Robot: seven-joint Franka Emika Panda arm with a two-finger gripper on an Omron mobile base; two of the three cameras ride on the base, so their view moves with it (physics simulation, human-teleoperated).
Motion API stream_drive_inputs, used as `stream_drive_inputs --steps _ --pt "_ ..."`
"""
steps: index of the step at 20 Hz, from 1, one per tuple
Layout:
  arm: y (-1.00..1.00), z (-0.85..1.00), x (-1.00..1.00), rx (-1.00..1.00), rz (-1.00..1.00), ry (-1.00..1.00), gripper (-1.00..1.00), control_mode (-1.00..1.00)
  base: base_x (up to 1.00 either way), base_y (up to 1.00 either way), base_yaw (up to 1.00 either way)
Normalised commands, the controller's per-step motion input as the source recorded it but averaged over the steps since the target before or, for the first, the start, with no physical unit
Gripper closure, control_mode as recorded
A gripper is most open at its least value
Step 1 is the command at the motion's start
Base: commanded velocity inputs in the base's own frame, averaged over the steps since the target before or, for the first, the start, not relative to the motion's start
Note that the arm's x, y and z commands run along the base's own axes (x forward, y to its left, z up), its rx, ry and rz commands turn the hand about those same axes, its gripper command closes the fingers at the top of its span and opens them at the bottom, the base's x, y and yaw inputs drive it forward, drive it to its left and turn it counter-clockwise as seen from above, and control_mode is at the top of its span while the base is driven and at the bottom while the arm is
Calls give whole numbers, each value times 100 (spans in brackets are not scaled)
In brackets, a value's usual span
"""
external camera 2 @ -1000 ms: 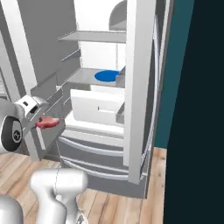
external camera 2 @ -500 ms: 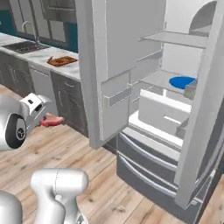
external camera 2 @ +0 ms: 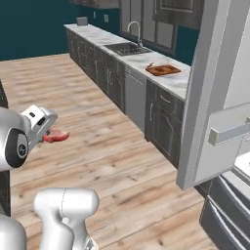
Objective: Retrieve the steak from the fridge and place it on the cutting board.
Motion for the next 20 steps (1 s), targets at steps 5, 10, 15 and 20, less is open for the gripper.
stream_drive_inputs --steps 5,10,15,20 --pt "0 0 0 0 0 0 100 100 81 32 24" --pt "0 0 0 0 0 0 100 100 81 -87 37" --pt "0 0 0 0 0 0 100 100 84 -54 32" --pt "0 0 0 0 0 0 100 100 100 32 7"
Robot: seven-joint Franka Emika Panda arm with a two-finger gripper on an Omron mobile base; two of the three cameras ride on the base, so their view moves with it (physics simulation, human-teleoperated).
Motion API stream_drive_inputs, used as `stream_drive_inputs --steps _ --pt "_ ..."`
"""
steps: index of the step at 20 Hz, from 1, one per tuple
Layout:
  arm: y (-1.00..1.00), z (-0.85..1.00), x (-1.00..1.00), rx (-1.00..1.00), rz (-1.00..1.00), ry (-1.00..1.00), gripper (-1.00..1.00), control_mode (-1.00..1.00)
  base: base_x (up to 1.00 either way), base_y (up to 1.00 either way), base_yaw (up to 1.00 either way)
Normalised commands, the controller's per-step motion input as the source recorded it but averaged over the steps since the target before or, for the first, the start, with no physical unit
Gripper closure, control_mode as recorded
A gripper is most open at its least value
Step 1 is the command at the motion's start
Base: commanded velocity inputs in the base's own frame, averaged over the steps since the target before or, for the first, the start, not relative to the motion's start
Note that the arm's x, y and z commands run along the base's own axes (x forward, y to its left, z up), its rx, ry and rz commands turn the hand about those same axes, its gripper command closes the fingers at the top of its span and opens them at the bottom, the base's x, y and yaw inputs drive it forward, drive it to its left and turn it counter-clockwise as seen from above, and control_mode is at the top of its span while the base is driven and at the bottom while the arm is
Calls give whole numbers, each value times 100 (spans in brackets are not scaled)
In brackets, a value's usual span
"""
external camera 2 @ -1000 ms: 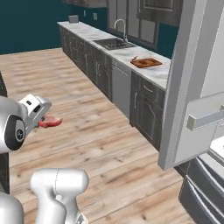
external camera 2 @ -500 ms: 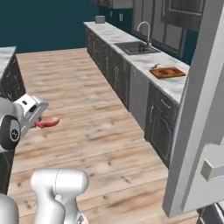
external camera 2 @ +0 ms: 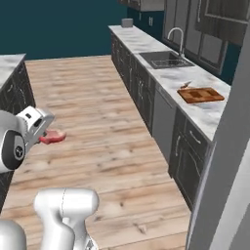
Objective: Retrieve the steak from the fridge and place it on the cutting board.
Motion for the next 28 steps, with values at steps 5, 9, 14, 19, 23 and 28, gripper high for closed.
stream_drive_inputs --steps 5,9,14,19,23,28 --pt "0 0 0 0 0 0 100 100 100 8 -4" --pt "0 0 0 0 0 0 100 100 100 0 -35" --pt "0 0 0 0 0 0 100 100 89 0 -52" --pt "0 0 0 0 0 0 100 100 69 19 -67" --pt "0 0 0 0 0 0 100 100 56 30 -72" --pt "0 0 0 0 0 0 100 100 55 35 -73"
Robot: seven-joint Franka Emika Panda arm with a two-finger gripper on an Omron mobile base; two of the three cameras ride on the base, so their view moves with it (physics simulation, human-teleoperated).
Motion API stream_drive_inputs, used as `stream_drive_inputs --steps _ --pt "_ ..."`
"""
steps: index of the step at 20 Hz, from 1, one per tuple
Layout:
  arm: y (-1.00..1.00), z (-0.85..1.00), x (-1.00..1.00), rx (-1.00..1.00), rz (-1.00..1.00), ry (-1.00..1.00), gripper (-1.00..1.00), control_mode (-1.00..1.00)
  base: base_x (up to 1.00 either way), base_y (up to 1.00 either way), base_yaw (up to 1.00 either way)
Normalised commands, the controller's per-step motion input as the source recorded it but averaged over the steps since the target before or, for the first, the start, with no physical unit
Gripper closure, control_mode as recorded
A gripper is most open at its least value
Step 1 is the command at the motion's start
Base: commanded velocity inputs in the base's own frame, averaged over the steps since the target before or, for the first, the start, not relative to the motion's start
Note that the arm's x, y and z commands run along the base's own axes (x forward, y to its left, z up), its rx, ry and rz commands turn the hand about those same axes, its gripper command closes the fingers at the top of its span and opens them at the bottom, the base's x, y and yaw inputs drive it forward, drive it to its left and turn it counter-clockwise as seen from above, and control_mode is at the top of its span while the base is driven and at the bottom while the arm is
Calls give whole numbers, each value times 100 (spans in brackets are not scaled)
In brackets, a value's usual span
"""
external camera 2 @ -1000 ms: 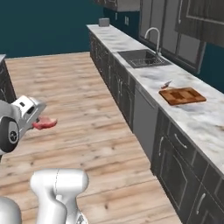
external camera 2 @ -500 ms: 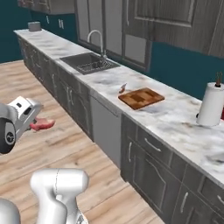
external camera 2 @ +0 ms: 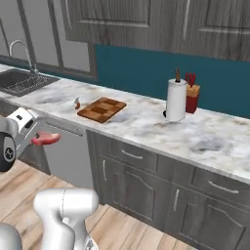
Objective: Retrieve the steak from the fridge and place it on the cutting board.
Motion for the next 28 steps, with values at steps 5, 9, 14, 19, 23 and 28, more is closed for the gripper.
stream_drive_inputs --steps 5,9,14,19,23,28 --pt "0 0 0 0 0 0 100 100 63 46 -56" --pt "0 0 0 0 0 0 100 100 72 65 -37" --pt "0 0 0 0 0 0 100 100 66 67 -27" --pt "0 0 0 0 0 0 100 100 33 43 -18" --pt "0 0 0 0 0 0 100 100 26 20 -10" --pt "0 0 0 0 0 0 100 100 48 45 -13"
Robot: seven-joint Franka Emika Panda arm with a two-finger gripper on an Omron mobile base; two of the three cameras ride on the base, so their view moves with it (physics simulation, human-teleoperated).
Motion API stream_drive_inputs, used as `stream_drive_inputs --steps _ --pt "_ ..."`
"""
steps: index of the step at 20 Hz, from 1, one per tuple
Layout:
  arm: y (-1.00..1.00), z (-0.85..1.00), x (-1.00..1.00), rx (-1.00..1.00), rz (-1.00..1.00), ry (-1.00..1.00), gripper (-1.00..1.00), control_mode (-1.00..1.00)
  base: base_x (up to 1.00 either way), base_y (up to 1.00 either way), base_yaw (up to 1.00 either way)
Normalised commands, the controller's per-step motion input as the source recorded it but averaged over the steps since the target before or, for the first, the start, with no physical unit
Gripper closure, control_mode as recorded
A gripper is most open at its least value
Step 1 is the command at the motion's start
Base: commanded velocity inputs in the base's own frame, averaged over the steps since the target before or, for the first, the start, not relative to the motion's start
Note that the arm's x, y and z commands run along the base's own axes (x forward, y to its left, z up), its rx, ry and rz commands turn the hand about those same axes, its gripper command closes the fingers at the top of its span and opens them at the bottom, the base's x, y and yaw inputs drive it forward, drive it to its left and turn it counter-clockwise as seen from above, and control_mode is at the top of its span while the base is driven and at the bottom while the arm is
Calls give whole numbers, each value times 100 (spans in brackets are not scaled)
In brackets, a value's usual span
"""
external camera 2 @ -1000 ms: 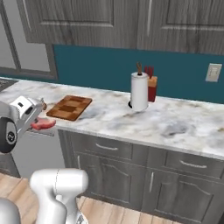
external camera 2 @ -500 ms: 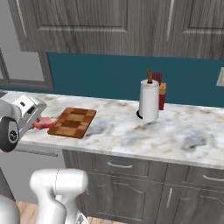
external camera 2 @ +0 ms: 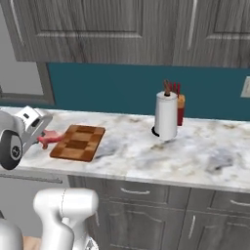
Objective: Retrieve the steak from the fridge and place it on the cutting board.
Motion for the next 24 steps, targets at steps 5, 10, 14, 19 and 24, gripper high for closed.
stream_drive_inputs --steps 5,10,14,19,24 --pt "0 0 0 0 0 0 100 100 39 50 -3" --pt "0 0 0 0 0 0 100 100 15 35 1" --pt "0 0 0 0 0 0 100 100 51 28 5" --pt "0 0 0 0 0 0 100 100 63 5 9" --pt "0 -32 38 0 3 2 100 -100 51 0 5"
